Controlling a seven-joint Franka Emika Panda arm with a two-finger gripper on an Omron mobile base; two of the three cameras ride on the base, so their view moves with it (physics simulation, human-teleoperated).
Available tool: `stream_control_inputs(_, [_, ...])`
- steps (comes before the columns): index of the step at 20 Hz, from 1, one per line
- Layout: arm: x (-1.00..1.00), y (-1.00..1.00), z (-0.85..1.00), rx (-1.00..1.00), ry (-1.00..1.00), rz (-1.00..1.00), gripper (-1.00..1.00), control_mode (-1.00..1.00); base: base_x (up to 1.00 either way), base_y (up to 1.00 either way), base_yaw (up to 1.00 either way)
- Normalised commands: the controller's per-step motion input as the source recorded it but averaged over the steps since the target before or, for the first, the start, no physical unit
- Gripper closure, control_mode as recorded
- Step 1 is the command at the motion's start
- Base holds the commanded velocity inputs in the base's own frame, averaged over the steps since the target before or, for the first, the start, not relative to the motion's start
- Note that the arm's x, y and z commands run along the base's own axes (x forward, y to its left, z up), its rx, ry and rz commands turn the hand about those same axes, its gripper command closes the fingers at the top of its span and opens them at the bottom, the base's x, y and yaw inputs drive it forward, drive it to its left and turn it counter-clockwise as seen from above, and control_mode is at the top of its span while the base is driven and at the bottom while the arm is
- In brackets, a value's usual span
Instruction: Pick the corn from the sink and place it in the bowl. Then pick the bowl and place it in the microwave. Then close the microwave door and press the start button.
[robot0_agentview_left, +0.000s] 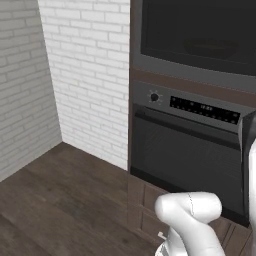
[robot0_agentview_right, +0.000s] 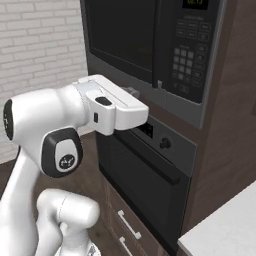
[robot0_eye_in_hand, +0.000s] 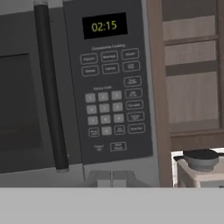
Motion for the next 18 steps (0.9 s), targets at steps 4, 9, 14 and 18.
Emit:
stream_control_inputs(4, [0.32,-0.1,0.0,0.0,0.0,0.02,1.0,-1.0,0.0,0.0,0.0])
stream_control_inputs(9, [0.14,-0.25,-0.05,0.0,0.0,0.06,1.0,-1.0,0.0,0.0,0.0])
stream_control_inputs(14, [0.02,-0.32,-0.01,0.0,0.0,0.04,1.0,-1.0,0.0,0.0,0.0])
stream_control_inputs(18, [0.18,-0.14,-0.03,0.0,0.0,0.03,1.0,-1.0,0.0,0.0,0.0])
